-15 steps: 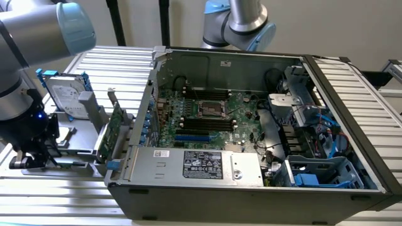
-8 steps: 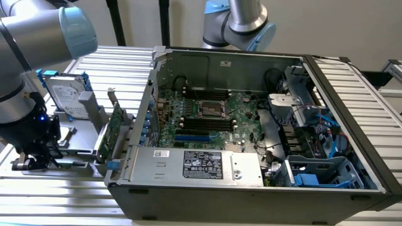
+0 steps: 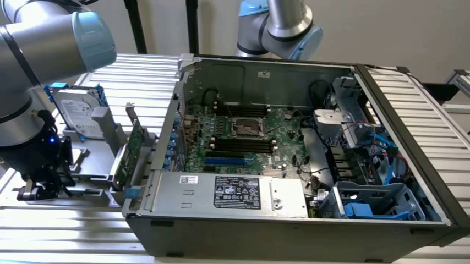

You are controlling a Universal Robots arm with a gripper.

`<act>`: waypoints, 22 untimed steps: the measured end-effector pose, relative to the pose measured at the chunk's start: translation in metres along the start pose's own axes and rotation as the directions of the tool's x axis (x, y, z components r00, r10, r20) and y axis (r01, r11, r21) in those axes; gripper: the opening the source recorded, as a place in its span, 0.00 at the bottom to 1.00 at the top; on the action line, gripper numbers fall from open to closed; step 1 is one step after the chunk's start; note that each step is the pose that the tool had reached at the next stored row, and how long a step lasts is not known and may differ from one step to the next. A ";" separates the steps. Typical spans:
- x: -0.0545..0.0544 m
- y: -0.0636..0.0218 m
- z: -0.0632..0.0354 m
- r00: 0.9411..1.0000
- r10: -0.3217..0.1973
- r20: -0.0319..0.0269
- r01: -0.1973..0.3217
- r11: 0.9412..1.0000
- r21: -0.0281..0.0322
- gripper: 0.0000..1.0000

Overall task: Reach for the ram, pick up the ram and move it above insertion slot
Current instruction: 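Pick up the ram and move it above insertion slot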

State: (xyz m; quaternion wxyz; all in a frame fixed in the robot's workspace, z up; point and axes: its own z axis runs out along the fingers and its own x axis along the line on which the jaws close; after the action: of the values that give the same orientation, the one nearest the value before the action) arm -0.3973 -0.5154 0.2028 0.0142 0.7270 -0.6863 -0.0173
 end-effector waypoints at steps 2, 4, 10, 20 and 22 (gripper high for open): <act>0.000 -0.0008 0.0008 1.000 -0.001 0.000 0.001 1.000 0.000 0.30; 0.000 -0.0015 0.0015 1.000 -0.001 0.000 0.001 1.000 0.000 0.30; 0.000 -0.0024 0.0038 1.000 -0.003 0.000 0.003 1.000 0.000 0.30; 0.000 -0.0024 0.0047 1.000 -0.001 0.000 0.001 1.000 0.000 0.15; 0.000 -0.0024 0.0047 1.000 -0.001 0.000 0.001 1.000 0.000 0.14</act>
State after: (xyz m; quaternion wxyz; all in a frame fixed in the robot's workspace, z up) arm -0.3950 -0.5154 0.1980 0.0142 0.7273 -0.6860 -0.0174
